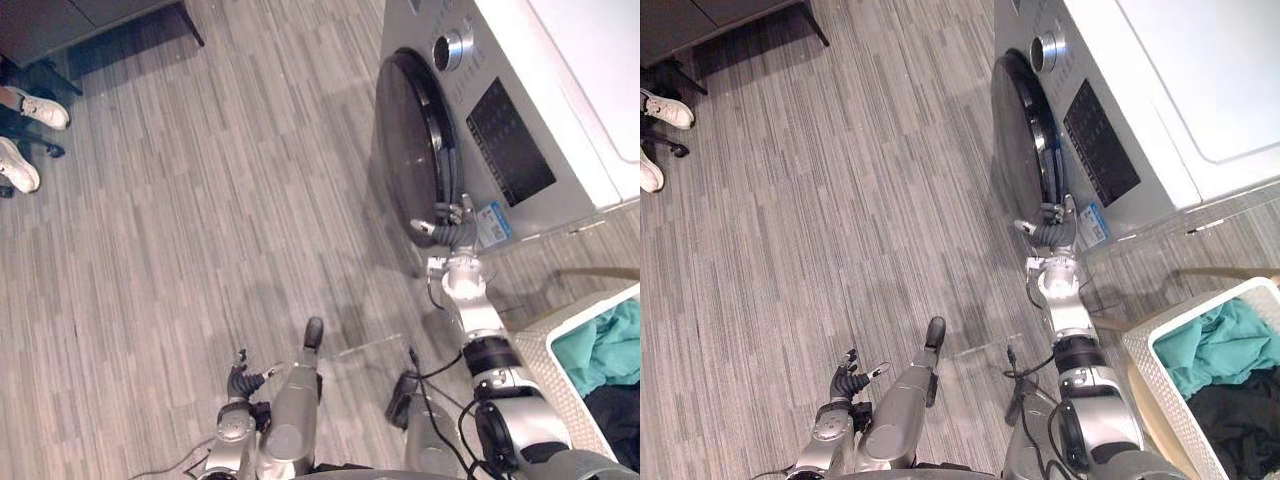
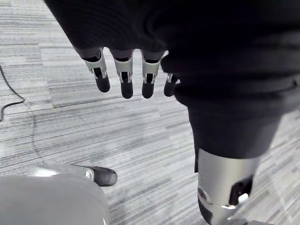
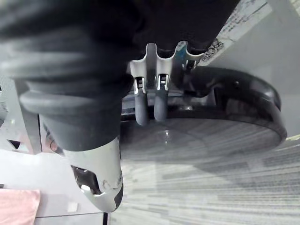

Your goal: Pick up the laundry basket with both hands and put the clothes into the washing machine.

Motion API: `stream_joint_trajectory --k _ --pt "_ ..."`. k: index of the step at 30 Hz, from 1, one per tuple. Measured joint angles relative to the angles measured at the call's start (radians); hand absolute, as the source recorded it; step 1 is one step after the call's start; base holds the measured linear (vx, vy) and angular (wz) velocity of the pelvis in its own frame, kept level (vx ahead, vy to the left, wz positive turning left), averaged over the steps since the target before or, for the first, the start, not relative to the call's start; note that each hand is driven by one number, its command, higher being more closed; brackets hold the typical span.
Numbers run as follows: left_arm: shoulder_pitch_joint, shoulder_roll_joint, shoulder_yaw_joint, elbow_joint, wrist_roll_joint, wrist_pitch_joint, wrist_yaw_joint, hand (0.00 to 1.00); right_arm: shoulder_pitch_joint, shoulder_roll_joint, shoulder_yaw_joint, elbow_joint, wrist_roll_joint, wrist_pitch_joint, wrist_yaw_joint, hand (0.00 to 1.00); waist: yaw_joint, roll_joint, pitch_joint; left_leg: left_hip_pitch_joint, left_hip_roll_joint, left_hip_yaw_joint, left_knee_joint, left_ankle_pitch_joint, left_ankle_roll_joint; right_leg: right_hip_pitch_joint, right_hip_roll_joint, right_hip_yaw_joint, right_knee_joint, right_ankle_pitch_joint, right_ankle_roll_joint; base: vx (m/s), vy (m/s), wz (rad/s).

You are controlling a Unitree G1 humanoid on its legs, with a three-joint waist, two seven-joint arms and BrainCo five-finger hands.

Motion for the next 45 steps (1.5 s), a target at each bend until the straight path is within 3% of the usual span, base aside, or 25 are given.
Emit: stream_joint_trajectory --k 4,7,11,15,17,20,25,28,30,33,38,41,44,45 --pt "-0.014 0.002 -0.011 -0.003 -0.015 0.000 -0.001 0.00 -0.042 0.007 0.054 0.036 0.072 -0.010 0.024 0.00 0.003 0.000 0.013 -0.020 -0.013 -0.030 0.002 0.008 0.004 -0.021 -0.016 -0.018 0.047 -0.021 0.003 -0.10 -0.046 0.20" --pt "-0.023 0.004 -0.015 -0.005 -0.030 0.000 -0.001 0.00 -0.052 0.064 0.091 0.036 0.127 -0.036 0.025 0.00 0.007 0.000 0.013 -0.047 -0.014 -0.059 0.013 0.008 0.004 -0.033 -0.013 -0.042 0.052 -0.023 0.001 -0.05 -0.036 0.18" --pt "-0.055 0.002 -0.040 -0.013 -0.036 0.001 0.000 0.00 -0.165 0.125 0.174 0.036 0.202 -0.026 0.049 0.00 0.046 0.002 0.014 -0.101 -0.021 -0.120 0.019 0.016 -0.010 -0.054 -0.015 -0.094 0.066 -0.037 0.001 -0.01 -0.043 0.34" --pt "-0.075 0.000 -0.041 -0.025 -0.035 0.002 0.010 0.00 -0.301 0.166 0.262 -0.018 0.213 -0.023 0.091 0.00 0.111 0.002 0.014 -0.125 -0.036 -0.171 0.018 0.030 -0.030 -0.051 -0.035 -0.142 0.100 -0.074 0.002 0.07 -0.071 0.54" --pt "-0.077 -0.002 -0.044 -0.046 -0.035 0.002 0.011 0.00 -0.418 0.242 0.321 -0.072 0.222 -0.044 0.114 0.00 0.141 0.002 0.014 -0.132 -0.047 -0.189 0.019 0.030 -0.030 -0.046 -0.036 -0.155 0.104 -0.077 0.004 0.09 -0.077 0.36" --pt "-0.082 -0.010 -0.052 -0.072 -0.034 0.000 0.010 0.00 -0.519 0.279 0.337 -0.125 0.223 -0.075 0.125 0.00 0.145 -0.001 0.014 -0.130 -0.053 -0.200 0.021 0.030 -0.030 -0.009 -0.045 -0.193 0.089 -0.083 0.006 0.08 -0.048 0.43" --pt "-0.103 -0.015 -0.052 -0.072 -0.035 0.000 0.010 0.00 -0.507 0.224 0.337 -0.242 0.227 -0.088 0.107 0.00 0.141 -0.014 0.021 -0.128 -0.047 -0.174 0.021 0.030 -0.031 -0.012 -0.040 -0.168 0.066 -0.081 0.007 -0.01 0.008 -0.12" --pt "-0.145 -0.011 -0.056 -0.072 -0.035 0.004 0.011 0.00 -0.386 0.148 0.344 -0.340 0.228 -0.090 0.111 0.00 0.132 -0.031 0.032 -0.118 -0.010 -0.129 0.021 0.029 -0.031 -0.031 -0.001 -0.106 0.030 -0.045 -0.001 -0.13 0.012 -0.66" --pt "-0.208 0.012 -0.087 -0.073 -0.035 0.007 0.014 0.00 -0.264 0.085 0.378 -0.345 0.225 -0.089 0.121 0.00 0.087 -0.046 0.040 -0.112 0.015 -0.097 0.018 0.029 -0.030 -0.038 0.031 -0.060 0.000 -0.015 -0.008 -0.13 0.018 -0.65" --pt "-0.305 0.047 -0.124 -0.118 -0.034 0.012 0.024 0.00 -0.034 0.014 0.380 -0.421 0.199 -0.086 0.158 0.00 0.048 -0.068 0.053 -0.113 0.037 -0.046 0.004 0.030 -0.029 -0.079 0.054 0.001 -0.013 0.014 -0.011 -0.11 0.020 -0.66" --pt "-0.497 0.133 -0.128 -0.120 -0.034 0.017 0.048 0.00 0.267 -0.015 0.313 -0.459 0.164 -0.086 0.225 0.00 -0.033 -0.096 0.066 -0.113 0.046 0.033 0.001 0.032 -0.023 -0.131 0.061 0.075 -0.012 0.041 -0.003 -0.02 -0.001 -0.51" --pt "-0.654 0.248 -0.114 -0.061 -0.033 0.018 0.061 0.00 0.400 -0.004 0.207 -0.459 0.134 -0.086 0.246 0.00 -0.076 -0.118 0.075 -0.116 0.058 0.085 0.001 0.031 -0.021 -0.167 0.073 0.130 -0.016 0.065 0.000 0.02 0.001 -0.52" --pt "-0.798 0.408 -0.094 0.033 -0.032 0.024 0.081 0.00 0.485 0.020 0.086 -0.460 0.108 -0.090 0.242 0.00 -0.140 -0.152 0.085 -0.128 0.062 0.127 0.003 0.024 -0.010 -0.211 0.076 0.172 -0.014 0.076 0.004 -0.01 -0.001 -0.42" --pt "-0.830 0.446 -0.080 0.052 -0.032 0.024 0.085 0.00 0.501 0.024 0.057 -0.460 0.106 -0.094 0.238 0.00 -0.146 -0.166 0.086 -0.135 0.066 0.148 0.004 0.022 -0.007 -0.229 0.080 0.192 -0.017 0.086 0.005 0.00 0.008 -0.48"
